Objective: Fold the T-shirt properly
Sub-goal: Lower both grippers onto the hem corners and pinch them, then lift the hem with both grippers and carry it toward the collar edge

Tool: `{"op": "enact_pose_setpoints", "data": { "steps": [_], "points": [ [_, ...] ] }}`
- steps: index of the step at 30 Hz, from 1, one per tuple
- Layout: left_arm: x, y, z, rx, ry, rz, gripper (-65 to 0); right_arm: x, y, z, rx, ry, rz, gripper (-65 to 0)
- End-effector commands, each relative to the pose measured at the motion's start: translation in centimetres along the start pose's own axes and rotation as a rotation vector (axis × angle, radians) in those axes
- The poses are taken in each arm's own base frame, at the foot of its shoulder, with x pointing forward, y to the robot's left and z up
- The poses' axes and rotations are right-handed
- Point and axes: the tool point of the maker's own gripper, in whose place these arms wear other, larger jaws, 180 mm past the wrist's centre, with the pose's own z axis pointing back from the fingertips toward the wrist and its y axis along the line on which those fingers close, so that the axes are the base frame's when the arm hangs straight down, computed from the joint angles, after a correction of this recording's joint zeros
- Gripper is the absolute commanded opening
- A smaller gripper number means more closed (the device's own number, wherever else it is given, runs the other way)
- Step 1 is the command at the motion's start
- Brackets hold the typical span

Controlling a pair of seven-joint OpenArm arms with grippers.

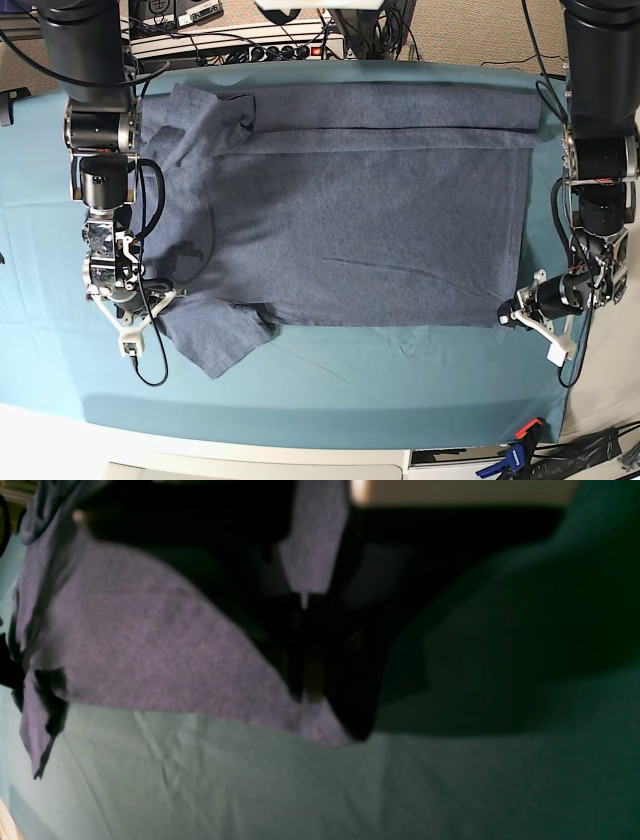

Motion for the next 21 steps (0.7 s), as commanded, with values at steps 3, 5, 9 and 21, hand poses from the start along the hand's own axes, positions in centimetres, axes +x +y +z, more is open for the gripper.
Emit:
{"op": "enact_pose_setpoints", "data": {
  "steps": [3, 5, 9, 21],
  "points": [
    [3.2, -0.8, 1.0, -0.021, -0.072, -0.022, -65.0, 0.9, -1.5, 0.3, -0.044, -0.019, 0.029, -65.0],
    [3.2, -0.9, 1.0, -0.026, -0.069, -0.017, -65.0, 0.8, -1.7, 0.4, -0.048, -0.018, 0.035, -65.0],
    [2.9, -2.8, 1.1, -0.131, -0.054, -0.019, -65.0, 0.8, -1.6, 0.4, -0.032, -0.018, 0.043, -65.0],
    [2.6, -3.7, 2.2, -0.218, -0.019, -0.008, -65.0, 1.6, -0.5, 3.0, 0.038, -0.067, 0.100, -65.0]
  ]
}}
